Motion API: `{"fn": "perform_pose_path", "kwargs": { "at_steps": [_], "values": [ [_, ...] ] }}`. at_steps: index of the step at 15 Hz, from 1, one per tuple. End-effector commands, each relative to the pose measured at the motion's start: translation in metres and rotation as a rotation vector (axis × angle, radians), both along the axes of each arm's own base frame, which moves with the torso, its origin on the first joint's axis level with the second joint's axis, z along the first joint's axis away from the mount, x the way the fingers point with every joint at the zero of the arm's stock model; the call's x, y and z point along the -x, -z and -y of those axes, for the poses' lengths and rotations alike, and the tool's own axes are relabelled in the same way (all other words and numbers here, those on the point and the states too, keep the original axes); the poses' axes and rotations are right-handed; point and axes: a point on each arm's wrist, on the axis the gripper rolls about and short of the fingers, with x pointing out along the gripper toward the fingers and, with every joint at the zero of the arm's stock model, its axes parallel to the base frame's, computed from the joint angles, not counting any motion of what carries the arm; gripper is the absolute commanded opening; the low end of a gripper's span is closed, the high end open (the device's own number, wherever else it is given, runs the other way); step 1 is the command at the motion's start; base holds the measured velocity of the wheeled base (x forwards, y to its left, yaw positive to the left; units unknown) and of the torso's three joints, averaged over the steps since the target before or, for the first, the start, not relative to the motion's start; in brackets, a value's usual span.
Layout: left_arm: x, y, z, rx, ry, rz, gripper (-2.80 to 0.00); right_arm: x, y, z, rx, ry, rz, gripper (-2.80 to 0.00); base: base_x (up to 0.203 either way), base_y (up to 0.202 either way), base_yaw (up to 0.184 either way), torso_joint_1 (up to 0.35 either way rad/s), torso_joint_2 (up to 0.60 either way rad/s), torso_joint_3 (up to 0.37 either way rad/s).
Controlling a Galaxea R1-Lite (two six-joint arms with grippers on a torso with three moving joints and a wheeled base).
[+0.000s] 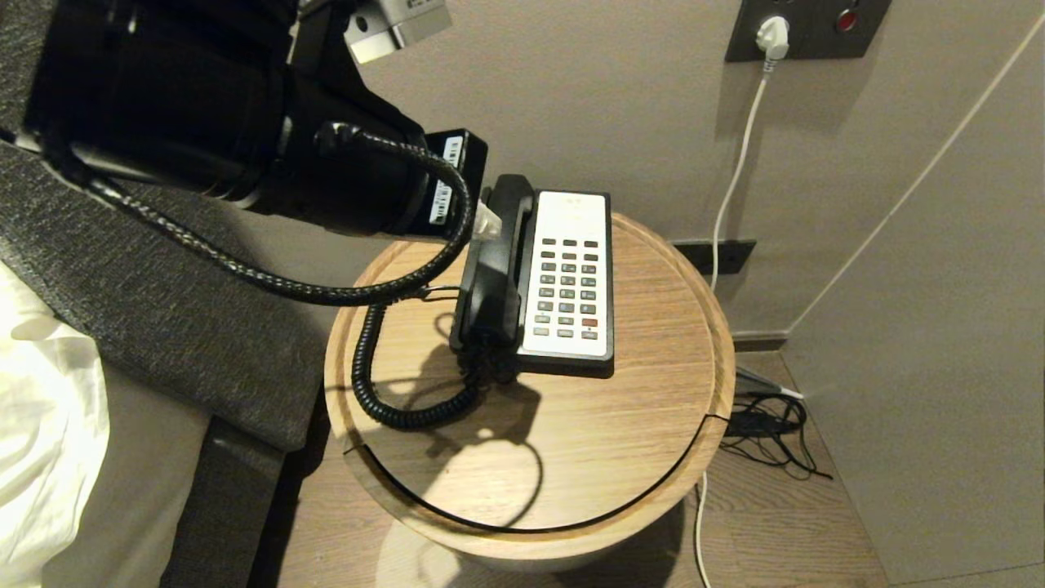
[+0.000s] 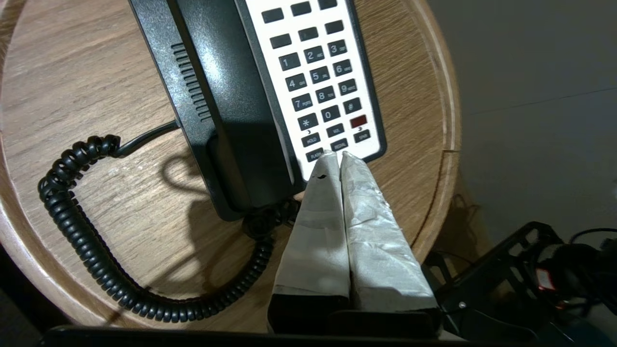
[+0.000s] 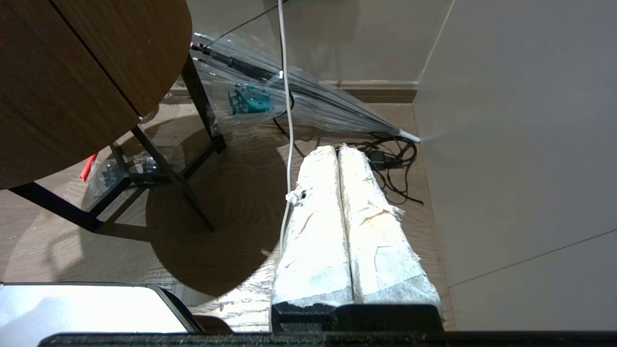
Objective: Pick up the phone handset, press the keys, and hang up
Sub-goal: Pick up the desk phone handset
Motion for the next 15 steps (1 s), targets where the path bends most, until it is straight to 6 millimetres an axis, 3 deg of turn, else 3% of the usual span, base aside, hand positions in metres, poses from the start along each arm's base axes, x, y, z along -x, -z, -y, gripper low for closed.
{"fn": "perform_pose_path", "kwargs": {
  "at_steps": [1,8,13,14,15],
  "values": [
    [-0.005,0.011,0.013,-0.051,-0.023,-0.006,-2.8,0.0,0.0,0.0,0.001,0.0,0.001,-2.8,0.0,0.0,0.0,0.0,0.0,0.0],
    [-0.02,0.026,0.032,-0.18,-0.153,0.076,-2.8,0.0,0.0,0.0,0.001,0.0,0.0,-2.8,0.0,0.0,0.0,0.0,0.0,0.0],
    [-0.02,0.022,0.036,-0.172,-0.18,0.13,-2.8,0.0,0.0,0.0,0.001,0.0,0.001,-2.8,0.0,0.0,0.0,0.0,0.0,0.0],
    [-0.02,0.022,0.035,-0.187,-0.197,0.142,-1.2,0.0,0.0,0.0,0.001,-0.001,0.0,-2.8,0.0,0.0,0.0,0.0,0.0,0.0],
    [-0.02,0.023,0.036,-0.191,-0.194,0.141,0.0,0.0,0.0,0.0,0.001,0.0,0.0,-2.8,0.0,0.0,0.0,0.0,0.0,0.0]
  ]
}}
